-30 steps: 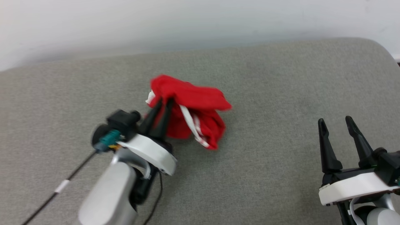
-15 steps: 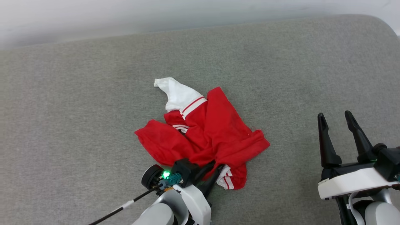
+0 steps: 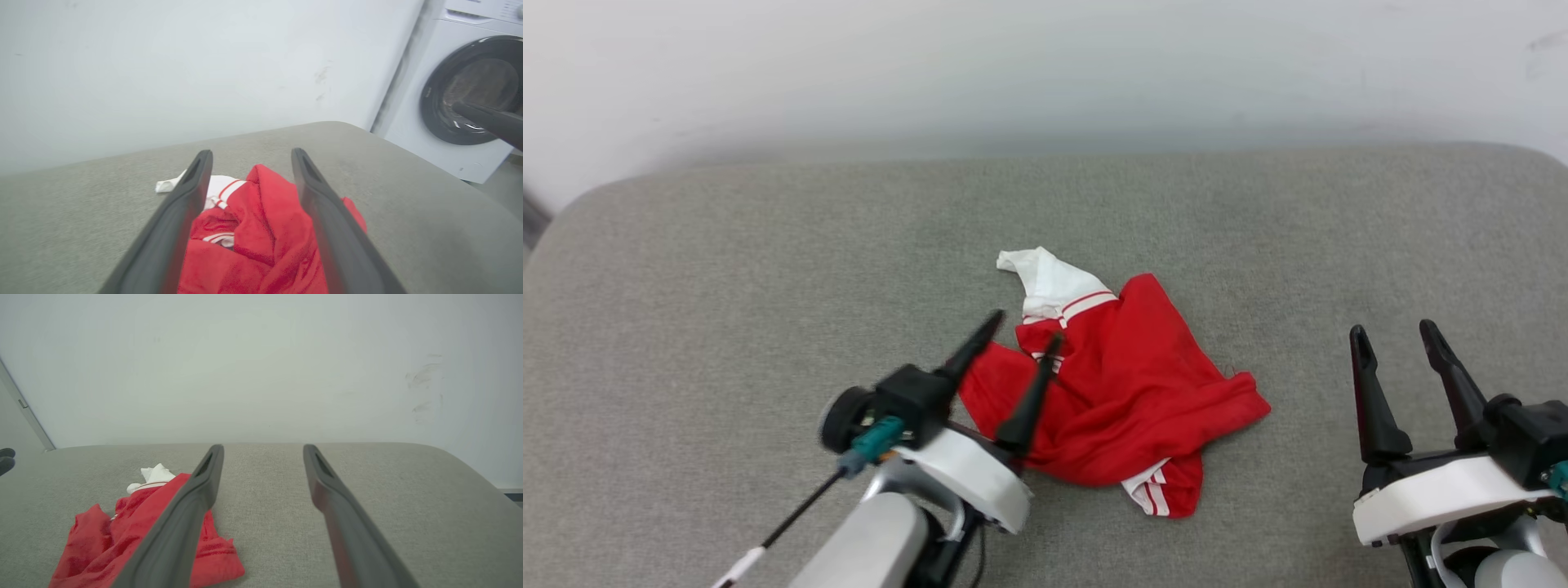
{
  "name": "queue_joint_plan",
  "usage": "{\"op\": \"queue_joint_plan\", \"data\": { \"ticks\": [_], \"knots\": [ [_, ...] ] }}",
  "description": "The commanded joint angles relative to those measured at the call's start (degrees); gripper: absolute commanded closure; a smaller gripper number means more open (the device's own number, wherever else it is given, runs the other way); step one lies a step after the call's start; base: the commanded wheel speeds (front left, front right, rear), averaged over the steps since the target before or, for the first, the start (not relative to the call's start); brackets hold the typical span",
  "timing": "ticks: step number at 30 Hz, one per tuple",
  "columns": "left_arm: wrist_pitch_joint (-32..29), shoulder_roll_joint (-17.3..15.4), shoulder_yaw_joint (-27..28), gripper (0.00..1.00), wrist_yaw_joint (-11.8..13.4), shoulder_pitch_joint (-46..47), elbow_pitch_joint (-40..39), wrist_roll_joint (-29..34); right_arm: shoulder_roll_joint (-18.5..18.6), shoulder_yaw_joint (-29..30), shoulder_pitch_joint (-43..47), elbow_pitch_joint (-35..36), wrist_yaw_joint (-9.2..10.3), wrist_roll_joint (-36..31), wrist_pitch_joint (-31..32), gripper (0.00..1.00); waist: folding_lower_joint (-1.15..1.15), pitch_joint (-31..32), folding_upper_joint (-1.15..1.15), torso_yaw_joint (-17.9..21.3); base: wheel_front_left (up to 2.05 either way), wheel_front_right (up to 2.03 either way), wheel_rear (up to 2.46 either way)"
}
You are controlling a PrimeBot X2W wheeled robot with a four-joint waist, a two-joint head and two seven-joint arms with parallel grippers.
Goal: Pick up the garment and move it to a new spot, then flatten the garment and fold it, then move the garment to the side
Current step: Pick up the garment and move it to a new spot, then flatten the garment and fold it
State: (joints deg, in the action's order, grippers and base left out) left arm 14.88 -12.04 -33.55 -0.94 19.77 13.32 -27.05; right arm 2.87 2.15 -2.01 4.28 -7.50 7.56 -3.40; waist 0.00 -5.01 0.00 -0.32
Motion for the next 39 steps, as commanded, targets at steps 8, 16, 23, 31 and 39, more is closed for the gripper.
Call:
{"op": "queue_joint_plan", "data": {
  "ticks": [8,16,23,31,39],
  "knots": [
    [0.36,-3.54,13.87,0.00,5.59,-8.78,-4.50,-0.23,0.01,-0.64,3.11,0.16,0.02,0.20,1.79,0.00,0.00,3.97,0.00,-0.80,0.00,0.00,0.00],
    [0.32,-5.96,19.74,0.00,6.64,-16.14,-6.79,1.34,0.01,-0.73,5.23,0.00,0.02,0.11,2.47,0.00,0.00,5.62,0.00,0.44,0.00,0.00,0.00],
    [0.33,-5.91,19.86,0.00,7.00,-18.87,-8.77,2.53,0.01,-0.51,5.79,0.51,0.02,0.12,2.89,0.00,0.00,5.77,0.00,1.05,0.00,0.00,0.00],
    [0.33,-5.65,19.62,0.00,7.10,-18.34,-9.79,2.69,0.01,0.67,5.77,-0.29,0.02,-0.12,4.47,0.00,0.00,5.17,0.00,0.98,0.00,0.00,0.00],
    [0.33,-4.18,19.93,0.00,6.30,-15.63,-12.07,3.73,0.00,5.21,0.15,-5.94,0.01,-0.01,20.20,0.00,0.00,0.99,0.00,-1.67,0.00,0.00,0.00]
  ]
}}
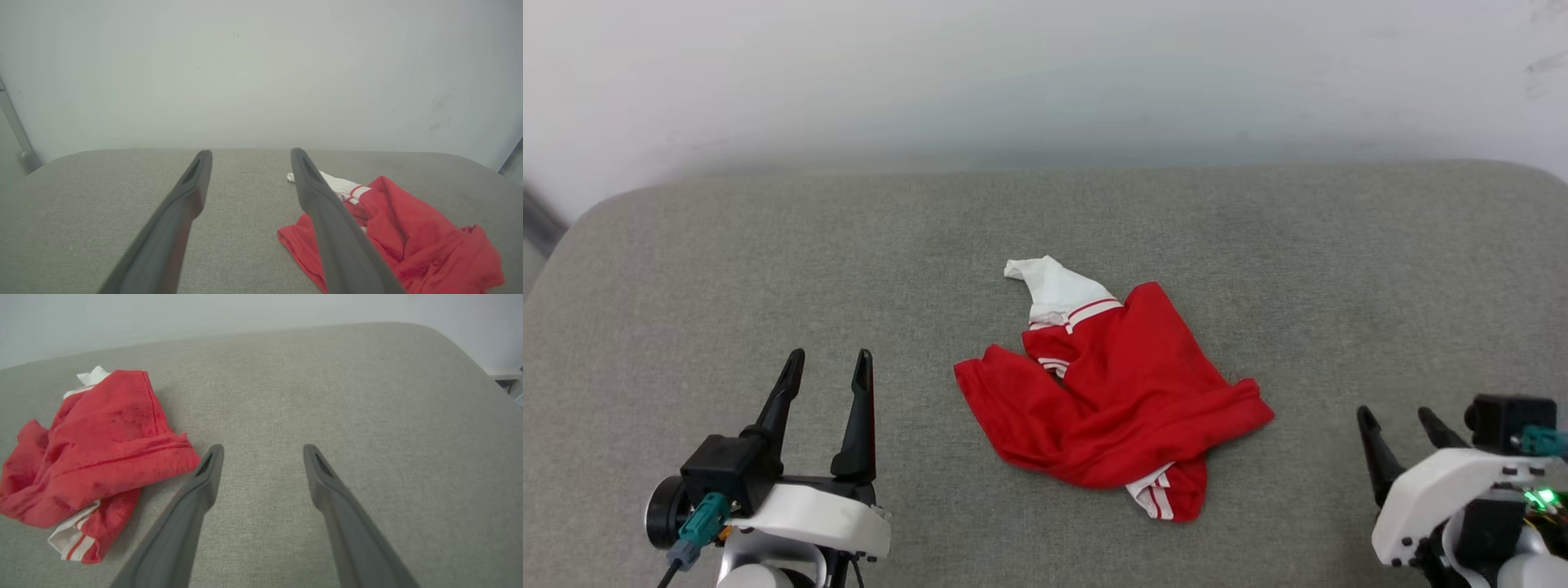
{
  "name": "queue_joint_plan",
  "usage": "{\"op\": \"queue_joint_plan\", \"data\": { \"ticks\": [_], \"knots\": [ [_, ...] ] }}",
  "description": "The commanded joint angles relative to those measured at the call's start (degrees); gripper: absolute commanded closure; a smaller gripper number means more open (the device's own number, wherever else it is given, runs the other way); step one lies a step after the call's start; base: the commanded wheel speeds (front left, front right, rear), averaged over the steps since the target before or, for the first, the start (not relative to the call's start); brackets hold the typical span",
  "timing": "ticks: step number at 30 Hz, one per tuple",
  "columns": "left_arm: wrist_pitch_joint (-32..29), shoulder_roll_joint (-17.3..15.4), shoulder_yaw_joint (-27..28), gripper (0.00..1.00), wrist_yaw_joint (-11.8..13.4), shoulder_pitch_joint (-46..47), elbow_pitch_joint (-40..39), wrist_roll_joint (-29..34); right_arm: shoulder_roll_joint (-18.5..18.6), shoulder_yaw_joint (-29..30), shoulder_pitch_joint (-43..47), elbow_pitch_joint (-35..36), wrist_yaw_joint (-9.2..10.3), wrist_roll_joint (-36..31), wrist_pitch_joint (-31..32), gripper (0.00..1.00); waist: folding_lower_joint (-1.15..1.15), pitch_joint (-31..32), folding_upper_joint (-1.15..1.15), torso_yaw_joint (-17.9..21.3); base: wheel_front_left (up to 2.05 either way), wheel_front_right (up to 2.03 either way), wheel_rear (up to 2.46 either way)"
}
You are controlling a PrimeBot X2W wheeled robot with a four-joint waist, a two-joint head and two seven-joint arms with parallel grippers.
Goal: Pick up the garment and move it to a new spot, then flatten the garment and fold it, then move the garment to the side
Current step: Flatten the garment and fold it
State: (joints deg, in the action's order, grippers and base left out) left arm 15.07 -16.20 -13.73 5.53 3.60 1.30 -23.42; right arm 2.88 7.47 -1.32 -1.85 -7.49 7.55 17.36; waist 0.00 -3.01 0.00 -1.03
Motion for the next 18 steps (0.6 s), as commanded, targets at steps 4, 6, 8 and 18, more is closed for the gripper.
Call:
{"op": "queue_joint_plan", "data": {
  "ticks": [4,6,8,18],
  "knots": [
    [0.14,1.18,0.96,0.00,-1.02,1.56,-0.45,0.64,0.83,-2.78,-5.76,-2.51,0.00,0.65,10.14,0.00,0.00,-3.60,0.00,-2.51,0.00,0.00,0.00],
    [0.14,1.72,1.52,0.00,-1.70,1.92,-0.44,1.09,2.29,-5.37,-8.14,-3.53,0.00,1.43,14.67,0.00,0.00,-4.73,0.00,-3.16,0.00,0.00,0.00],
    [0.14,2.44,2.03,0.00,-2.36,2.55,-0.38,1.45,3.50,-8.32,-10.42,-4.60,0.00,2.86,18.69,0.00,0.00,-5.85,0.00,-3.76,0.00,0.00,0.00],
    [0.14,5.94,4.21,0.00,-6.00,5.28,1.06,3.81,7.69,-16.23,-17.78,-14.41,0.00,8.36,27.80,0.00,0.00,-10.28,0.00,-5.97,0.00,0.00,0.00]
  ]
}}
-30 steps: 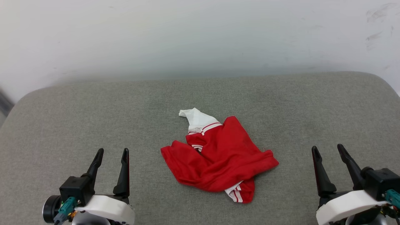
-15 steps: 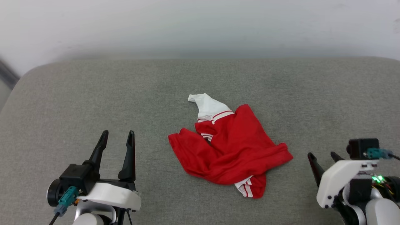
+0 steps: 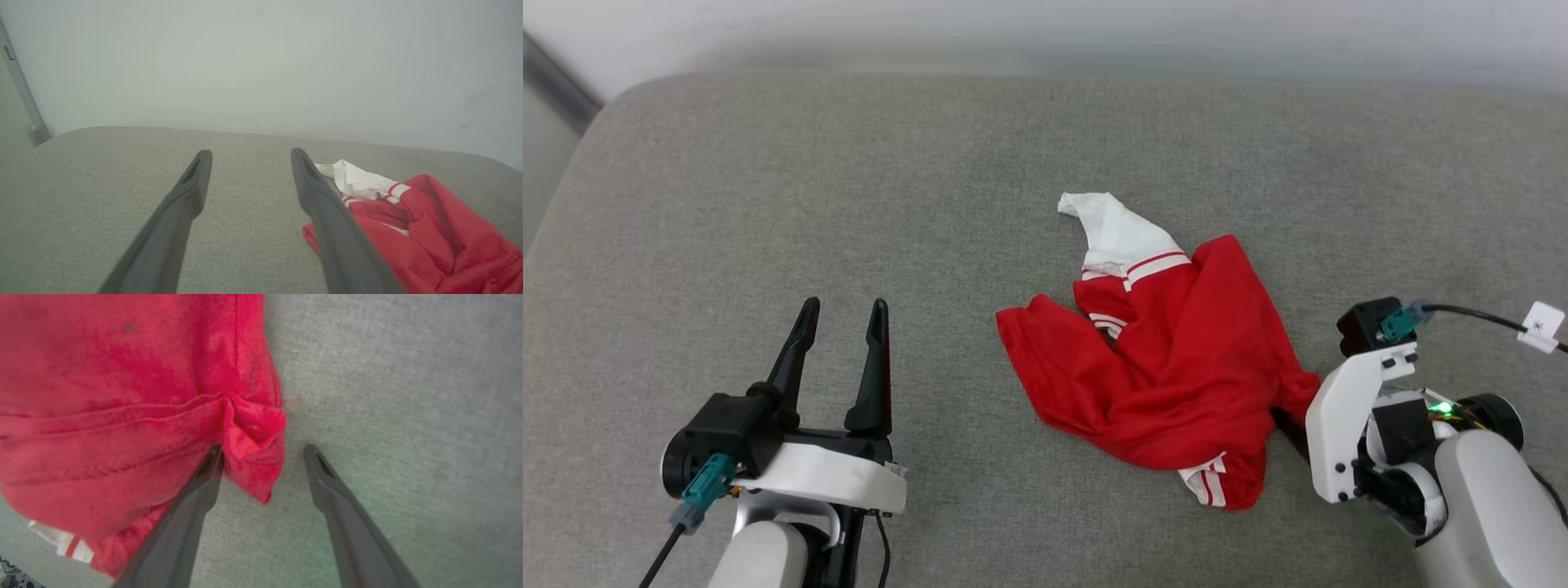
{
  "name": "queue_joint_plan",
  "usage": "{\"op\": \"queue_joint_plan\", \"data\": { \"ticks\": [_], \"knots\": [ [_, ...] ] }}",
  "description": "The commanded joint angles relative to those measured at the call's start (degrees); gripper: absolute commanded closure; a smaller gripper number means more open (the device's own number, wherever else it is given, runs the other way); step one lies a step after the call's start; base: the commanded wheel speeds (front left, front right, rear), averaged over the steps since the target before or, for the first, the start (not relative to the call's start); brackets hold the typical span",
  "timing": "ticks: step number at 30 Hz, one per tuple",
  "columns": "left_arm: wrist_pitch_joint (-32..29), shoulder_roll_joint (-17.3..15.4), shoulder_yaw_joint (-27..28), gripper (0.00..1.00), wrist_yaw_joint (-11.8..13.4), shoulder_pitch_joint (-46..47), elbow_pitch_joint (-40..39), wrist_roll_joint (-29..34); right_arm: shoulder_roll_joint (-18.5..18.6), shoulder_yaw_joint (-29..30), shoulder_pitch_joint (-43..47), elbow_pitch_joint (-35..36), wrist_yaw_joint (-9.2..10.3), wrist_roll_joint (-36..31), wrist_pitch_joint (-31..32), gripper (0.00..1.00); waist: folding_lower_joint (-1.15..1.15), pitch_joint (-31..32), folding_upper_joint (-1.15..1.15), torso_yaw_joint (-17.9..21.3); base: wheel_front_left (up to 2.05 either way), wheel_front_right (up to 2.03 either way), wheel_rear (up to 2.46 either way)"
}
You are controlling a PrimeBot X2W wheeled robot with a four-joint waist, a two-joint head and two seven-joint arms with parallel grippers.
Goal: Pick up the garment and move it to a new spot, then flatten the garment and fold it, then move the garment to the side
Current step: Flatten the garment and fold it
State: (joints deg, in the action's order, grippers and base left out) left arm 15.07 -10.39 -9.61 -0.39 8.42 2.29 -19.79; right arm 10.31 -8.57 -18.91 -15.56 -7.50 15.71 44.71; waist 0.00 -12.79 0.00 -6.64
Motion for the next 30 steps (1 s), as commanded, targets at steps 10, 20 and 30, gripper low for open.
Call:
{"op": "queue_joint_plan", "data": {
  "ticks": [10,20,30],
  "knots": [
    [0.14,2.64,2.62,0.00,-2.56,0.32,2.38,2.19,-0.60,-3.35,0.24,-8.47,0.01,4.07,0.33,1.00,0.00,-0.38,0.00,0.08,0.00,0.00,0.00],
    [0.14,2.88,3.85,0.00,-3.56,-1.08,3.53,3.79,-0.71,-2.53,-6.32,1.53,0.01,-1.77,-15.42,1.00,0.00,3.63,0.00,2.70,0.00,0.00,0.00],
    [0.14,3.02,3.46,0.00,-3.89,-2.64,4.42,4.16,-4.07,-19.66,-3.93,10.62,0.02,0.21,-22.85,1.00,0.00,6.46,0.00,3.60,0.00,0.00,0.00]
  ]
}}
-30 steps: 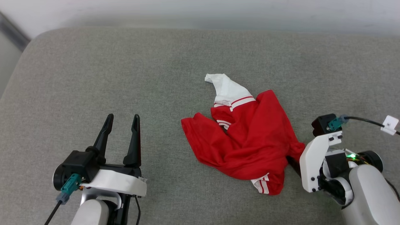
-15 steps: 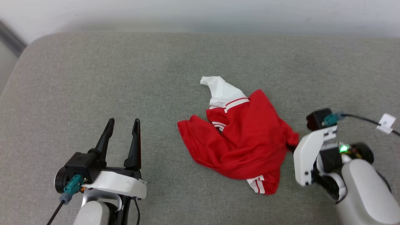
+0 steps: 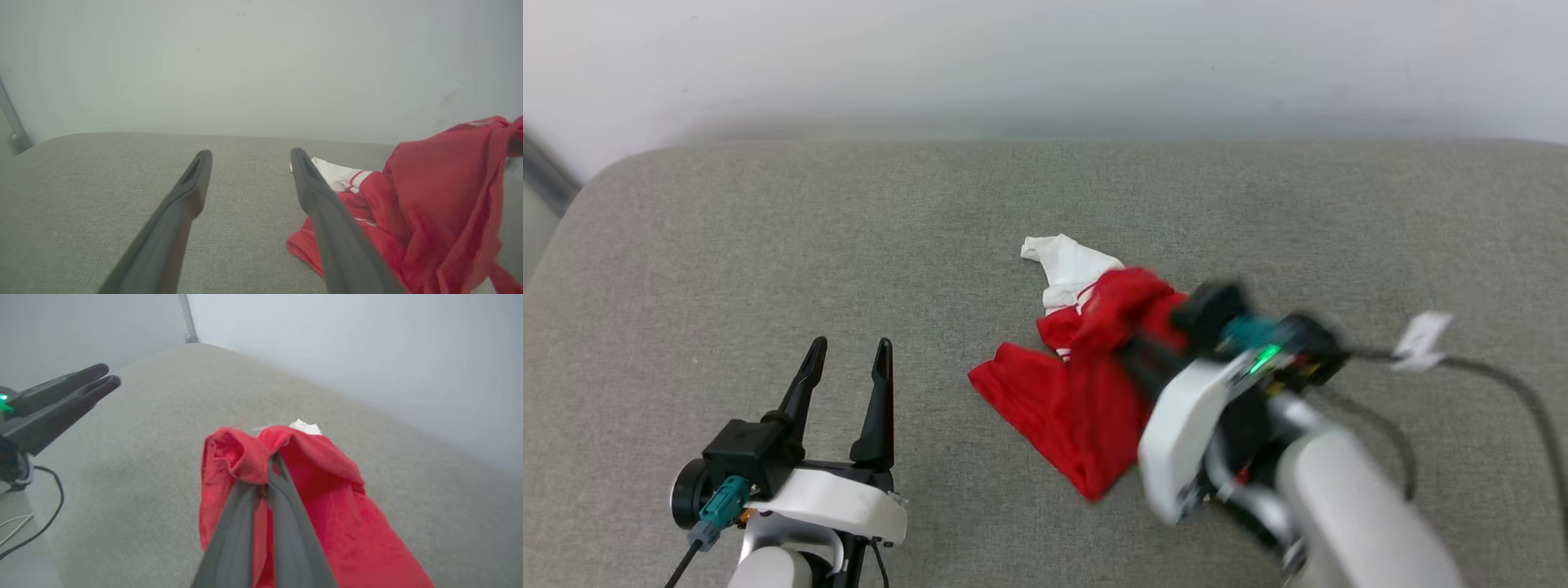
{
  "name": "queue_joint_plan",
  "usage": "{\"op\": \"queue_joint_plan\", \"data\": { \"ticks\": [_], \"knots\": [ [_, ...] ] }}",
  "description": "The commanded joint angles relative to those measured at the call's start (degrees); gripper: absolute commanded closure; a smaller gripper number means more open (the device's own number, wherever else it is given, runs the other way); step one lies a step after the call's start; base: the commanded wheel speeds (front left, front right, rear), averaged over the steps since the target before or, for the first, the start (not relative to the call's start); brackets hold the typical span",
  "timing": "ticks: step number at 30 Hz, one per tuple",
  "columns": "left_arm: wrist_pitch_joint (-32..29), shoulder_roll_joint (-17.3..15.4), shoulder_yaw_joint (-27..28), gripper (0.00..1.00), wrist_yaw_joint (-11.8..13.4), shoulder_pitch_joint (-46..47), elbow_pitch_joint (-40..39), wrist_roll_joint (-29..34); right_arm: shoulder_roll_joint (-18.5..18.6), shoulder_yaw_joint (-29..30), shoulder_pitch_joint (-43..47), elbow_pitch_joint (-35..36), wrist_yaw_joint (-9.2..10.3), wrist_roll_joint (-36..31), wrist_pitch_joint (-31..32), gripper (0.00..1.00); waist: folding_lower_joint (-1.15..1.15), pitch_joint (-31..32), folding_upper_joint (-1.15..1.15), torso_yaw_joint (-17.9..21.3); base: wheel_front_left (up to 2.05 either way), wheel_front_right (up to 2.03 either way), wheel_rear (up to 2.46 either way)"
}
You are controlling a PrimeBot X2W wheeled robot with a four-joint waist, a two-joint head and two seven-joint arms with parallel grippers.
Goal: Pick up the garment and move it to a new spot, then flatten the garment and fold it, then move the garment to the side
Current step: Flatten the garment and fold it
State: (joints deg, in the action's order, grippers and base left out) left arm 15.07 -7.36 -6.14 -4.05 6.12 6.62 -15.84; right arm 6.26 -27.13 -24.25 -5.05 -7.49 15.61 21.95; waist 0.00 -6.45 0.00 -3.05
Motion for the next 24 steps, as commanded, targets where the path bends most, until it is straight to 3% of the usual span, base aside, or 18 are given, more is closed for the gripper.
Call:
{"op": "queue_joint_plan", "data": {
  "ticks": [1,5,14,15,16,24],
  "knots": [
    [0.14,-0.06,-0.02,0.00,-0.30,-0.46,0.15,0.13,0.21,-3.72,2.25,0.23,0.00,1.47,0.47,1.00,0.00,0.25,0.00,0.01,0.00,0.00,0.00],
    [0.14,-0.05,-0.42,0.00,-0.36,-0.75,0.41,-0.02,1.07,-12.82,6.66,-0.97,0.00,5.93,2.84,1.00,0.00,0.55,0.00,-0.08,0.00,0.00,0.00],
    [0.14,-0.10,-1.20,0.00,-0.35,-0.92,0.78,-0.30,2.39,-19.42,11.86,-8.27,0.00,10.72,3.35,1.00,0.00,0.49,0.00,0.39,0.00,0.00,0.00],
    [0.14,-0.15,-1.26,0.00,-0.35,-0.95,0.83,-0.32,2.14,-18.96,12.04,-8.70,0.00,10.84,2.08,0.58,0.00,0.53,0.00,0.47,0.00,0.00,0.00],
    [0.14,-0.23,-1.30,0.00,-0.32,-1.05,0.86,-0.33,1.73,-18.49,12.29,-8.88,0.00,10.93,0.83,0.00,0.00,0.63,0.00,0.56,0.00,0.00,0.00],
    [0.12,-0.74,-1.47,0.00,0.27,-1.78,0.97,-0.35,-0.12,-13.99,14.77,-2.39,0.00,8.53,-15.53,0.00,0.00,2.15,0.00,1.08,0.00,0.00,0.00]
  ]
}}
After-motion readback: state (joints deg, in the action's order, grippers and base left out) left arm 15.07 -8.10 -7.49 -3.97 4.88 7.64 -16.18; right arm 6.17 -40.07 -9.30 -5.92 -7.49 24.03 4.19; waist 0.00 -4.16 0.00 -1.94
